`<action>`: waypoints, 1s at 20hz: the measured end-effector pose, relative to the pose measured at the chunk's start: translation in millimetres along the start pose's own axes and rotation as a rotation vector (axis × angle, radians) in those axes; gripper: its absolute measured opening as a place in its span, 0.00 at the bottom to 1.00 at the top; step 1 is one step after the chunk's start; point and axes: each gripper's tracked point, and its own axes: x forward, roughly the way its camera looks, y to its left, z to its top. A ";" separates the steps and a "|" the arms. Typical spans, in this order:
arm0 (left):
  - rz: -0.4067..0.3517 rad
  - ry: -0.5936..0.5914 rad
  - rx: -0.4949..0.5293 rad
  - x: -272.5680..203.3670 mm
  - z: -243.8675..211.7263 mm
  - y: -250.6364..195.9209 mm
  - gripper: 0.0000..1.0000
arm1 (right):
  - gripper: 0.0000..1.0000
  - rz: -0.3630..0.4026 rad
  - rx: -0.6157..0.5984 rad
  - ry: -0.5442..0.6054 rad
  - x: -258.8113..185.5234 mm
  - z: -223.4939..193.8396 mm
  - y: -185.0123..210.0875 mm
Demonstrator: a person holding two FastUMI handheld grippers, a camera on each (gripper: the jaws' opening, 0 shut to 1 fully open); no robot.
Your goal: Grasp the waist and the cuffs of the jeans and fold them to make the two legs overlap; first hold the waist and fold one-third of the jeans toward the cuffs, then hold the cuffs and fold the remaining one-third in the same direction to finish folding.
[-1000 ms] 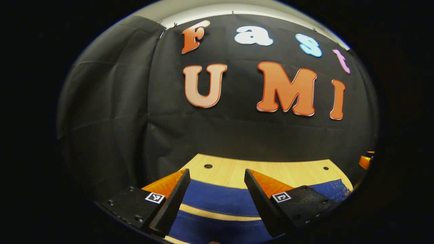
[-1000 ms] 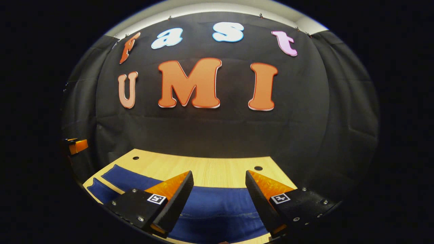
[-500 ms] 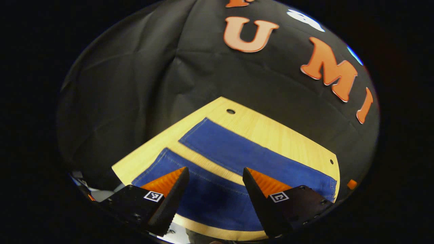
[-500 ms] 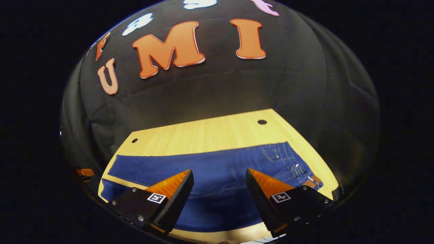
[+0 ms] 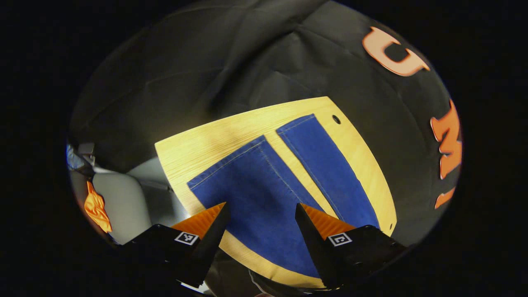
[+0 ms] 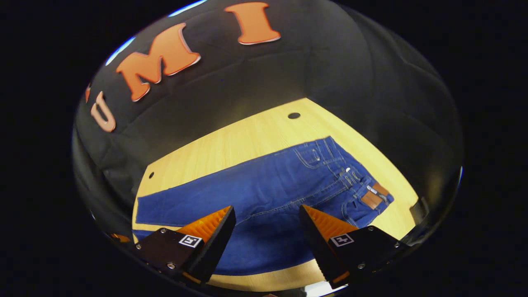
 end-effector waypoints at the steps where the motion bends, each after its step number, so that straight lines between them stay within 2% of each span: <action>1: 0.006 0.029 -0.056 -0.6 -2.3 9.0 0.98 | 0.97 -0.002 0.043 0.029 2.2 -2.5 -9.0; 5: 0.020 0.115 -0.212 3.9 -12.6 38.7 0.98 | 0.96 -0.049 0.159 0.071 11.2 -6.8 -41.4; 10: -0.009 0.150 -0.294 23.7 0.0 67.5 0.98 | 0.96 -0.068 0.241 0.106 18.8 -13.8 -60.7; 13: -0.039 0.156 -0.309 33.3 5.7 67.8 0.98 | 0.96 -0.075 0.292 0.101 19.5 -14.2 -68.5; 14: -0.065 0.148 -0.296 34.9 7.1 63.9 0.93 | 0.97 -0.081 0.303 0.100 19.3 -15.9 -71.7; 16: -0.147 0.130 -0.256 44.5 14.6 49.6 0.92 | 0.96 -0.090 0.330 0.100 19.7 -19.7 -75.8; 17: -0.165 0.131 -0.247 49.2 14.7 47.0 0.90 | 0.96 -0.088 0.344 0.101 20.2 -20.4 -75.7; 19: -0.252 0.123 -0.244 56.9 19.4 35.9 0.72 | 0.97 -0.088 0.374 0.096 18.1 -23.7 -77.5; 20: -0.276 0.127 -0.243 59.3 18.9 33.7 0.71 | 0.96 -0.085 0.389 0.086 16.4 -25.0 -78.5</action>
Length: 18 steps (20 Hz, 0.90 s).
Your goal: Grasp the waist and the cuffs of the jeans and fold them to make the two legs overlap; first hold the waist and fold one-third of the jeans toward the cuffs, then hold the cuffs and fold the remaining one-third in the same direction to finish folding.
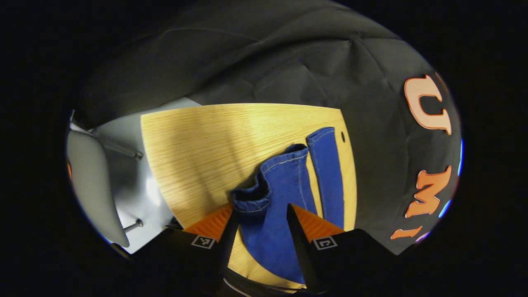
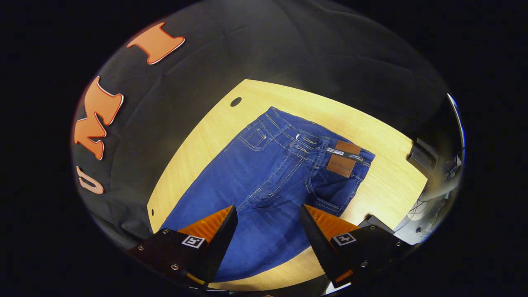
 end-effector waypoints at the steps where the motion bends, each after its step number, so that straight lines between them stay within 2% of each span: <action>1: 0.011 0.002 -0.002 4.7 0.2 6.1 0.68 | 0.97 0.006 0.021 -0.006 -0.9 0.2 -0.1; 2: 0.007 0.016 -0.007 5.5 -2.7 10.2 0.42 | 0.96 0.006 0.041 -0.001 -4.7 -2.0 -2.1; 3: -0.004 0.005 -0.012 3.8 -0.8 9.2 0.29 | 0.96 0.009 0.055 0.000 -6.9 -1.8 -3.3; 5: 0.017 -0.006 0.001 7.9 -2.9 11.4 0.09 | 0.96 0.016 0.066 -0.013 -12.1 1.7 -11.8; 6: 0.031 -0.008 0.035 6.4 -3.1 12.8 0.05 | 0.97 0.022 0.079 -0.013 -17.8 3.6 -18.4; 9: 0.066 -0.029 0.125 -1.1 -2.7 -0.8 0.05 | 0.96 0.012 0.145 -0.004 -21.6 16.5 -48.3; 11: 0.054 -0.048 0.154 -6.5 -2.1 -23.2 0.05 | 0.95 -0.019 0.175 0.010 -16.8 23.7 -72.2; 15: 0.038 -0.064 0.254 -8.8 -1.0 -68.8 0.05 | 0.95 -0.060 0.233 0.065 12.9 33.2 -108.8; 18: 0.025 -0.082 0.268 -19.5 -2.4 -92.8 0.05 | 0.95 -0.075 0.285 0.111 36.3 27.4 -126.9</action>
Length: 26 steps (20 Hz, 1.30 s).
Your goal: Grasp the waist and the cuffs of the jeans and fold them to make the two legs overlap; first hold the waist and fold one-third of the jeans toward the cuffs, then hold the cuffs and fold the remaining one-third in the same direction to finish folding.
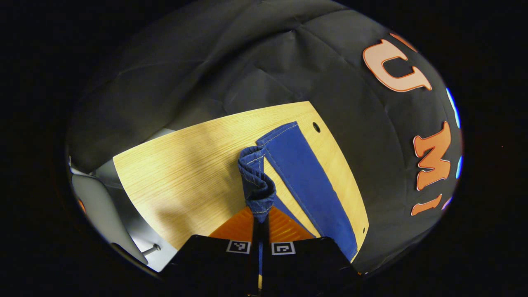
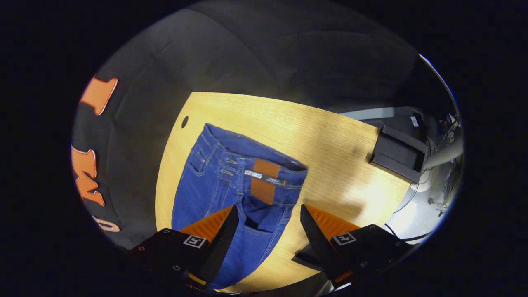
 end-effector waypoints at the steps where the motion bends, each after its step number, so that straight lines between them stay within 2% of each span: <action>1: 0.004 -0.010 0.001 -4.2 3.5 -2.6 0.05 | 0.95 0.009 0.031 0.024 4.3 -2.2 -2.2; 2: 0.004 -0.010 0.004 -5.8 1.8 -5.3 0.04 | 0.94 0.052 0.066 0.018 6.0 2.7 -0.3; 3: 0.014 -0.017 0.003 -9.4 3.2 -3.1 0.04 | 0.84 0.095 0.110 0.022 9.0 7.7 4.5; 5: 0.014 -0.016 -0.012 -10.7 1.2 -5.9 0.04 | 0.85 0.156 0.149 0.023 14.5 12.6 10.4; 7: -0.020 -0.028 -0.025 -11.6 1.7 -16.4 0.05 | 0.76 0.232 0.171 0.032 25.1 10.8 19.2; 8: -0.040 -0.024 -0.027 -12.8 1.8 -22.6 0.04 | 0.67 0.268 0.226 0.034 30.5 10.0 24.0; 9: -0.043 -0.025 -0.020 -12.1 1.2 -26.1 0.04 | 0.63 0.306 0.294 0.044 31.5 9.3 30.5; 10: -0.020 -0.027 -0.007 -12.3 2.8 -23.6 0.04 | 0.49 0.328 0.335 0.044 37.3 7.2 34.4; 11: -0.007 -0.033 0.004 -12.8 5.2 -23.4 0.05 | 0.48 0.331 0.368 0.035 48.1 7.9 42.0; 12: 0.005 -0.051 0.005 -13.5 10.5 -22.2 0.05 | 0.41 0.317 0.340 0.042 35.1 5.8 36.6; 13: 0.008 -0.060 -0.006 -16.1 14.7 -23.5 0.05 | 0.43 0.224 0.298 0.033 33.2 -3.2 20.1; 14: 0.001 -0.063 -0.021 -19.7 17.7 -26.0 0.04 | 0.35 0.168 0.323 0.017 55.8 8.8 11.3; 15: -0.021 -0.059 -0.025 -24.5 17.6 -30.7 0.04 | 0.26 0.194 0.313 0.030 34.8 15.0 9.5; 16: -0.028 -0.055 -0.023 -25.8 18.5 -31.0 0.04 | 0.18 0.223 0.310 0.052 39.0 14.0 18.3; 17: -0.026 -0.036 -0.020 -28.2 15.5 -30.5 0.04 | 0.24 0.243 0.282 0.056 31.5 18.5 26.8; 18: -0.015 -0.023 -0.007 -31.3 15.0 -27.7 0.04 | 0.18 0.225 0.245 0.046 26.7 23.3 27.9; 21: 0.034 -0.003 -0.018 -37.5 15.4 -27.5 0.04 | 0.19 0.137 0.223 0.116 13.8 20.4 33.7; 22: 0.073 0.006 -0.034 -39.1 16.6 -22.2 0.04 | 0.19 0.127 0.234 0.126 7.5 25.2 42.2; 24: 0.122 0.002 -0.117 -41.9 29.6 -15.1 0.05 | 0.18 0.098 0.254 0.152 -0.2 31.5 55.2; 26: 0.137 0.020 -0.228 -41.6 40.1 -17.5 0.05 | 0.18 0.061 0.297 0.165 -2.0 37.3 67.4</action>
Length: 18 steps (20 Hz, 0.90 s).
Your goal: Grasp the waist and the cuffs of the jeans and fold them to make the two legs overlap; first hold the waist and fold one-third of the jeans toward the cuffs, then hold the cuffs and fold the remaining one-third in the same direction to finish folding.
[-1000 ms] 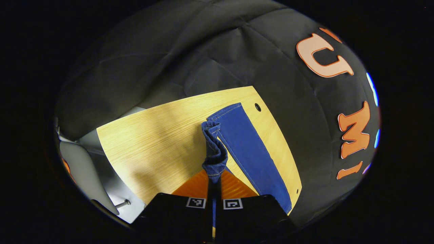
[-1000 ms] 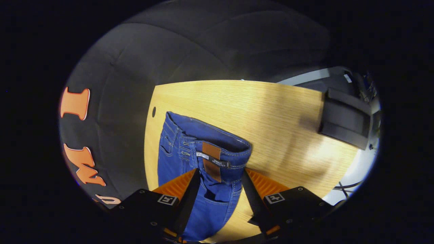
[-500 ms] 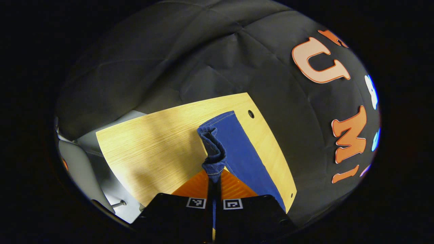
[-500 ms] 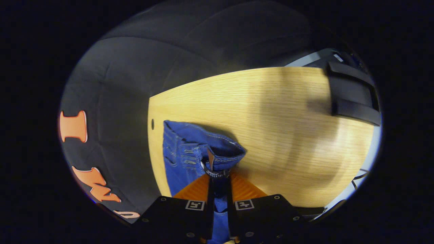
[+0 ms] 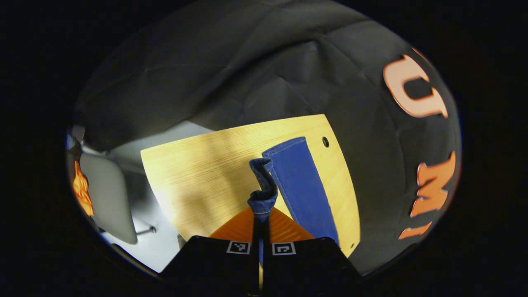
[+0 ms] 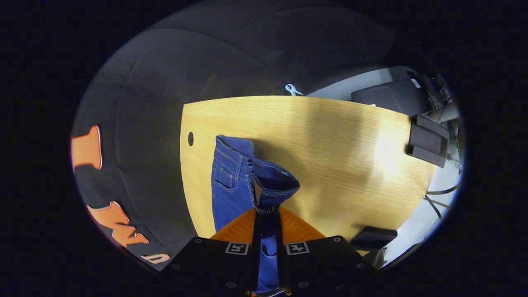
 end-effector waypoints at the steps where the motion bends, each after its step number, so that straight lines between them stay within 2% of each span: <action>1: 0.016 0.026 -0.022 5.7 3.9 -2.6 0.05 | 0.18 -0.025 0.026 -0.005 0.4 1.9 1.7; 4: 0.095 0.065 -0.023 25.6 29.9 -4.4 0.05 | 0.18 -0.073 0.121 -0.009 8.5 6.3 17.5; 5: 0.089 0.091 -0.042 33.2 34.8 -14.9 0.10 | 0.18 -0.084 0.163 -0.017 10.7 9.1 23.5; 7: 0.086 0.124 -0.052 52.8 45.3 -36.3 0.08 | 0.18 -0.097 0.205 -0.026 20.4 10.8 38.3; 12: 0.114 0.226 0.075 113.6 66.0 -82.0 0.08 | 0.18 -0.132 0.196 -0.040 42.7 16.9 92.9; 13: 0.140 0.250 0.096 125.9 67.7 -85.3 0.08 | 0.18 -0.146 0.196 -0.036 50.8 18.5 101.2; 14: 0.158 0.270 0.130 139.8 70.3 -91.0 0.05 | 0.18 -0.160 0.202 -0.036 59.8 18.2 108.2; 18: 0.195 0.353 0.286 180.4 70.5 -114.2 0.05 | 0.18 -0.203 0.198 0.002 98.4 21.5 136.6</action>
